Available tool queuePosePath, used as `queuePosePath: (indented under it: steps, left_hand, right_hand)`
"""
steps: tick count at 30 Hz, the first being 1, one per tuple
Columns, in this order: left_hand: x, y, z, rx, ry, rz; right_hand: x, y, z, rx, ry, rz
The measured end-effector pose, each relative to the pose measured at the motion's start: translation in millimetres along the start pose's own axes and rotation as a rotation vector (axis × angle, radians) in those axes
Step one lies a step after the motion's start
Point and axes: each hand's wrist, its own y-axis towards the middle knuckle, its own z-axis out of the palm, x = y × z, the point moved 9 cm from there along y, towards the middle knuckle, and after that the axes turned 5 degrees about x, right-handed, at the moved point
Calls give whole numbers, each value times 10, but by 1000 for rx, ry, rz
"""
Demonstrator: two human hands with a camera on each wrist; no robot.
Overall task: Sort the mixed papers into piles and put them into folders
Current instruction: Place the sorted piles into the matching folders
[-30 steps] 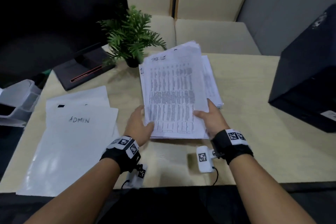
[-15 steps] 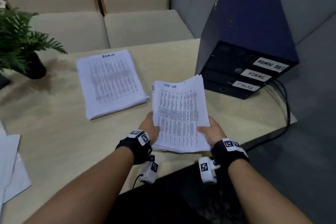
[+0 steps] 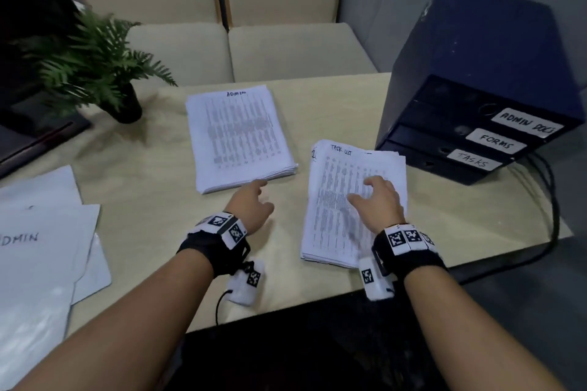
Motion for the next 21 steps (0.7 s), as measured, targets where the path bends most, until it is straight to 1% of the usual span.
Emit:
queuePosePath:
  steps: [3, 5, 8, 10, 13, 17, 19, 21]
  left_hand:
    - [413, -184, -534, -104, -42, -15]
    - [781, -365, -870, -164, -73, -61]
    - [1510, -727, -1376, -244, -111, -159]
    - [2044, -943, -1676, -301, -118, -233]
    - [2794, -1266, -2039, -389, -134, -351]
    - [3817, -1739, -2280, -448, -136, -616]
    - [4183, -1924, -2282, -417, -107, -751]
    - [4377, -2018, -2207, -342, -81, -823]
  right_hand:
    - [799, -138, 496, 121, 42, -184]
    - [1311, -313, 865, 178, 65, -291]
    - [2002, -684, 1515, 288, 72, -407]
    - [2343, -923, 1957, 369, 66, -441]
    - [2668, -1224, 2570, 495, 35, -456]
    - [2918, -1606, 3308, 667, -134, -468]
    - [2983, -1764, 3586, 734, -190, -448]
    - [3015, -1850, 3783, 770, -202, -402]
